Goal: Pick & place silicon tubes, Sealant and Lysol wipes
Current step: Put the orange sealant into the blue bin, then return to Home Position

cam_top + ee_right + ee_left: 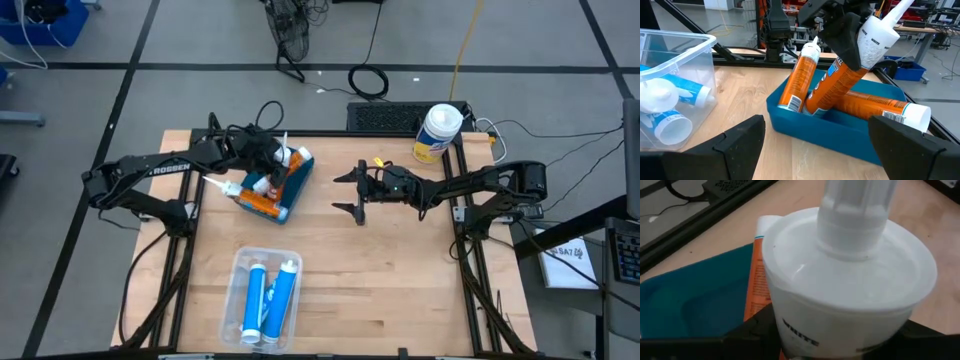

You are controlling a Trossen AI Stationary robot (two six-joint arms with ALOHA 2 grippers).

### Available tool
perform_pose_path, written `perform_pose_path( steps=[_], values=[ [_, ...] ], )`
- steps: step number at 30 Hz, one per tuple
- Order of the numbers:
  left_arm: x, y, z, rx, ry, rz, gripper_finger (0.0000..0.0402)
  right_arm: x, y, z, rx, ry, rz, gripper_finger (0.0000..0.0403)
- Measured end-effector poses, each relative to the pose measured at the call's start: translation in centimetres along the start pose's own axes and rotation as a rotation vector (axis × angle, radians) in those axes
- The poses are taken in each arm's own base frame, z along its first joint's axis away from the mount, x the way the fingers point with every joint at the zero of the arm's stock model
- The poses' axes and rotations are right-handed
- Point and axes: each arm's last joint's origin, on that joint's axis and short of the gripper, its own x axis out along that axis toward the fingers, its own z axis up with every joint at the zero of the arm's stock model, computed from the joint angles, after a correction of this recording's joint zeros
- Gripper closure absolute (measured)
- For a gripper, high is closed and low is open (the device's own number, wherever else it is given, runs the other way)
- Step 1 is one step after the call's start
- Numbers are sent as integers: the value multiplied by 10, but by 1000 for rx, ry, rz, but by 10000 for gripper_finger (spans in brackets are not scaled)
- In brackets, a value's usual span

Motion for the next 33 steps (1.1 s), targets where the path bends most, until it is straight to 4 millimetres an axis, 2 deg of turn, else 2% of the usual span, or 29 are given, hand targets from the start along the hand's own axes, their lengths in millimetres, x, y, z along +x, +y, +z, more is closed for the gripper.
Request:
perform_pose_path(
  steps=[2,6,8,15,19,23,26,29,33],
  values=[
    [0,0,0,1,0,-1,170,0,0,0,0,0,0,74],
    [1,0,0,20,0,2,44,0,0,0,3,0,0,74],
    [0,0,1,19,-14,-1,19,0,0,0,4,0,0,74],
    [-17,-3,9,-3,-110,-30,106,0,0,0,4,0,0,74],
    [-42,-7,15,47,-213,-58,143,0,0,0,20,0,0,74],
    [-77,-13,17,160,-333,-82,167,-4,0,5,31,0,1,74],
    [-105,-18,12,303,-401,-85,178,-16,0,20,27,-18,2,74],
    [-128,-22,2,448,-428,-104,185,-37,1,37,25,-4,4,74],
    [-145,-23,-21,569,-468,-193,188,-75,4,55,5,52,-4,74]
  ],
)
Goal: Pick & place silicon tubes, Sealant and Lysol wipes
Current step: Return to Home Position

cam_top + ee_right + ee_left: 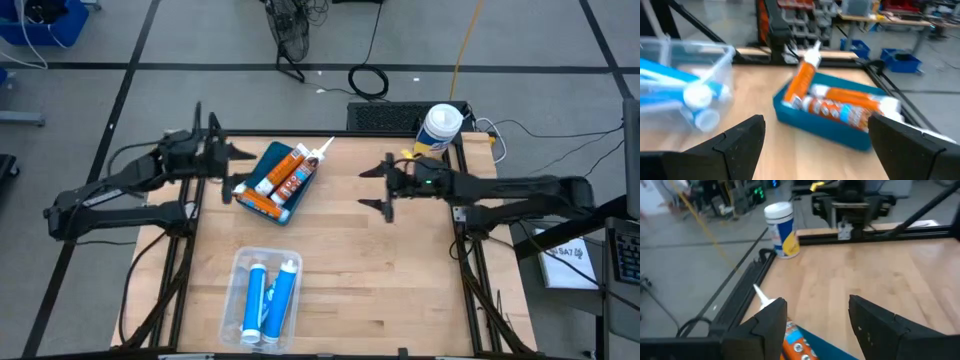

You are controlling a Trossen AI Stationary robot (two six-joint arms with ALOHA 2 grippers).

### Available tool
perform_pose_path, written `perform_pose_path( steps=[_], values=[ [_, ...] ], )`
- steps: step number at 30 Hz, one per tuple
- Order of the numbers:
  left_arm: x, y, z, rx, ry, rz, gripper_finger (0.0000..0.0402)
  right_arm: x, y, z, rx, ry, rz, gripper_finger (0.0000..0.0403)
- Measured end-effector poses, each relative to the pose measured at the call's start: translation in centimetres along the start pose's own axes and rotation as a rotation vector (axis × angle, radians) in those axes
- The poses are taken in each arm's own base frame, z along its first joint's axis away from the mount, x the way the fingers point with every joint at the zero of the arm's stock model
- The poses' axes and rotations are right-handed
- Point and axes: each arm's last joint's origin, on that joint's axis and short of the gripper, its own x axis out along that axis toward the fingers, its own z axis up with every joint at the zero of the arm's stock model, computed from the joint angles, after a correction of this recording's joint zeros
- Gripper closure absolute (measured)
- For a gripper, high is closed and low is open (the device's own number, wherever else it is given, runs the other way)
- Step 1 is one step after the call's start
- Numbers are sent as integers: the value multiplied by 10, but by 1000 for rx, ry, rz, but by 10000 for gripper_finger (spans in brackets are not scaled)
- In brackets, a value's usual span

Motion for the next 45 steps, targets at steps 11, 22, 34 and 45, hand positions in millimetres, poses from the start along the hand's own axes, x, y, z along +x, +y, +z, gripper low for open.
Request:
perform_pose_path(
  steps=[11,22,34,45],
  values=[
    [-30,-23,-67,-66,-142,17,188,-82,2,-23,66,15,-329,74],
    [-51,-35,-103,-85,-231,29,188,-103,12,-83,117,-287,-287,74],
    [-55,-38,-114,-109,-226,24,188,-109,14,-97,140,-369,-279,73],
    [-32,-38,-136,-184,-262,20,188,-107,15,-104,141,-292,-279,73]
  ],
)
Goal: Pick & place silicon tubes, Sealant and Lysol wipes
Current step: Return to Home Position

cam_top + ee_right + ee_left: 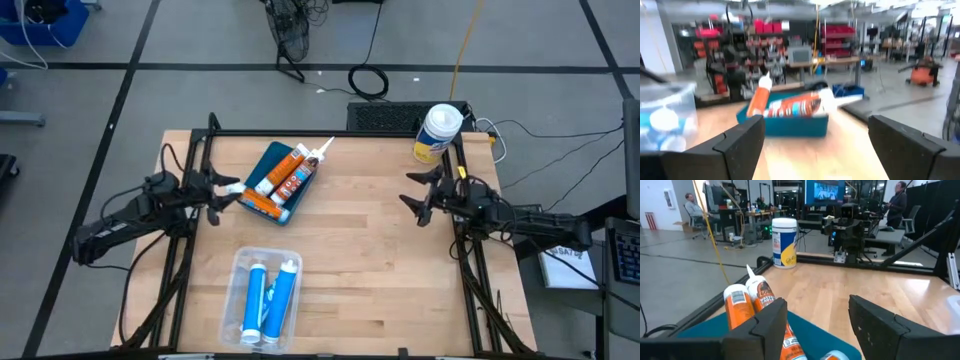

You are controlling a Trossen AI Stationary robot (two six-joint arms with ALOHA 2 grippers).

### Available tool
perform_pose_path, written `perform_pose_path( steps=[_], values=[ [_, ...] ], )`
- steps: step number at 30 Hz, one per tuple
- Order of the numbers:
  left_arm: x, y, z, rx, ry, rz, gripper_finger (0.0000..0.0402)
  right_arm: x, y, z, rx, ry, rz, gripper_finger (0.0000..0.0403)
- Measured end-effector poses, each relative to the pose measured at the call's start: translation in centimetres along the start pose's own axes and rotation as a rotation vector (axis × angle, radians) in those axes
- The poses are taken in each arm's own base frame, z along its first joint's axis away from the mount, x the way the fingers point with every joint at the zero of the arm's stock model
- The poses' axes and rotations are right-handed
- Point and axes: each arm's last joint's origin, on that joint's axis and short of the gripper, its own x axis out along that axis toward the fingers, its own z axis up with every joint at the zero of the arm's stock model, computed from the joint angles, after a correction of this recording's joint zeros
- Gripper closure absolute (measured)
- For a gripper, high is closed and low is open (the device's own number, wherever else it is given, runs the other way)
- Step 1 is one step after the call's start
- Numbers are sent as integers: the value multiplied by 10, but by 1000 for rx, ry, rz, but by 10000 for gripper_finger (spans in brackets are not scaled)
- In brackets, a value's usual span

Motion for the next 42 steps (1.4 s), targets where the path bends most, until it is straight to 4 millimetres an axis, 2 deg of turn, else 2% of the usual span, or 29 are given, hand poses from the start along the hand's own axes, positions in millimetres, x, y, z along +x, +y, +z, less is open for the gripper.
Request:
perform_pose_path(
  steps=[4,7,9,12,18,22,28,42],
  values=[
    [4,1,-4,14,-74,-1,188,0,0,-10,1,98,-6,73],
    [10,2,-16,13,-123,-2,188,0,0,-10,-3,105,4,73],
    [13,3,-23,7,-151,0,188,0,3,-7,-36,75,93,73],
    [13,3,-27,-19,-119,20,188,-1,6,0,-70,2,220,73],
    [14,4,-32,-63,-70,23,188,-1,7,-2,-72,21,236,73],
    [14,4,-32,-61,-64,25,188,-1,7,-6,-74,63,234,73],
    [14,4,-31,-59,-78,23,188,-1,7,-6,71,77,230,73],
    [14,4,-31,-61,-77,23,188,-1,7,-6,72,78,230,73]
  ],
)
